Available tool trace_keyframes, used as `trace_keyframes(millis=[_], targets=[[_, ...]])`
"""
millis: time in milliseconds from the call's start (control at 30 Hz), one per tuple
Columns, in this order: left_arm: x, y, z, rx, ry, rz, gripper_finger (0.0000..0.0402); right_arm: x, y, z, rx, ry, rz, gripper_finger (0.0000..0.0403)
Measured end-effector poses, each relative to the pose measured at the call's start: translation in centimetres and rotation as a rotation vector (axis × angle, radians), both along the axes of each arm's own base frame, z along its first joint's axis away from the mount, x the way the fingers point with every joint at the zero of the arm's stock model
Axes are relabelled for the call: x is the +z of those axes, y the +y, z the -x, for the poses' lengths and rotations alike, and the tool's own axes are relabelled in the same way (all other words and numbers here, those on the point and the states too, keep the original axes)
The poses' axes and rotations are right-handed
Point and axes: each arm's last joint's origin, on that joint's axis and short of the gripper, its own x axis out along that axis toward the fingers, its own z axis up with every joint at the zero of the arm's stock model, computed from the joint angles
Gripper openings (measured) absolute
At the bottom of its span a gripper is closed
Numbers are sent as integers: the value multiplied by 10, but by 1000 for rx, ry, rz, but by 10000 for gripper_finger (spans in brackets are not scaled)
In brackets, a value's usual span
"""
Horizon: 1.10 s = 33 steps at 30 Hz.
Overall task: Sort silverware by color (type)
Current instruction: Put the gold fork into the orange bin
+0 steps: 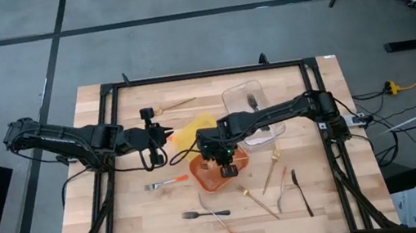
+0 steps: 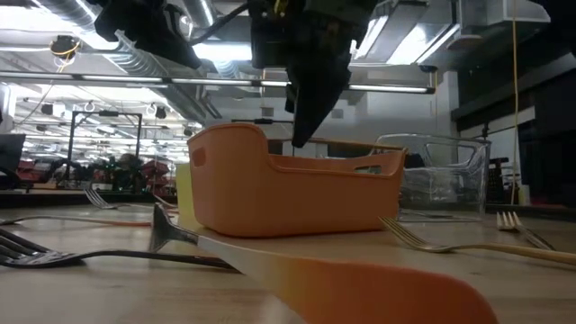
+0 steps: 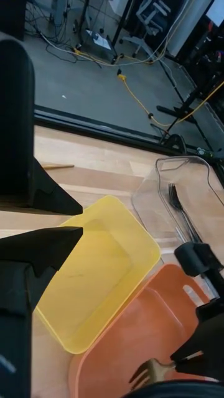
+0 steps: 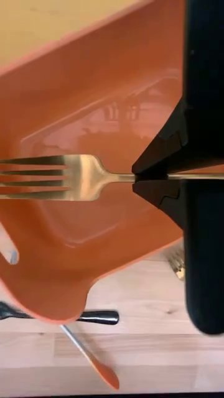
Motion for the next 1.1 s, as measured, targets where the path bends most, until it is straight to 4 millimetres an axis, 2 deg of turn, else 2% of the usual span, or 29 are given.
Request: trace_keyframes(millis=[333, 733, 1100], targets=[[0, 0, 0, 0, 0, 0, 36, 2, 0, -6, -7, -69, 12, 0], [0, 0, 0, 0, 0, 0, 36, -1, 0, -7, -4, -66, 13, 2], [0, 0, 0, 0, 0, 0, 36, -16, 0, -11, -3, -30, 15, 69]])
